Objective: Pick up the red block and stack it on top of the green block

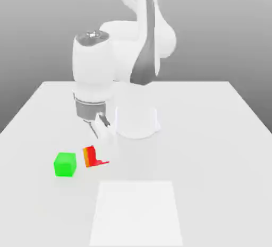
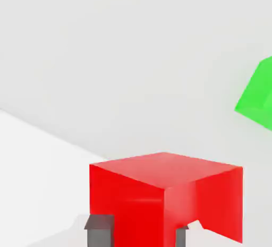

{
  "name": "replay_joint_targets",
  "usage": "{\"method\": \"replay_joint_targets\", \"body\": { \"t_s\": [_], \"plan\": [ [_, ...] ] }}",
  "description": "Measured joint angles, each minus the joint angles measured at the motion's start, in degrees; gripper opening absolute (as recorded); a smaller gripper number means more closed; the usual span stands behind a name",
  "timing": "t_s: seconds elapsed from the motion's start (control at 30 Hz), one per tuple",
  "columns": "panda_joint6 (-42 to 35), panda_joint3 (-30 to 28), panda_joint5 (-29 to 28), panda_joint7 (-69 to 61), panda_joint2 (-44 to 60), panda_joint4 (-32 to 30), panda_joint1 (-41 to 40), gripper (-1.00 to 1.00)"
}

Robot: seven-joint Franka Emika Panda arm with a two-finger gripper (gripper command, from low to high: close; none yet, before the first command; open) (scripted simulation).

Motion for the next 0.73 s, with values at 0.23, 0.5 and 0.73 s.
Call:
{"method": "replay_joint_targets", "body": {
  "t_s": [0.23, 0.5, 0.73],
  "plan": [
    [-2.34, -9.43, -2.41, -11.01, -4.28, -2.04, -7.65, -1.0],
    [11.32, -11.88, 3.05, -16.24, 9.78, -1.76, -5.6, -1.0],
    [13.68, -11.66, 4.92, -17.53, 12.29, -1.69, -5.76, 1.0]
  ]
}}
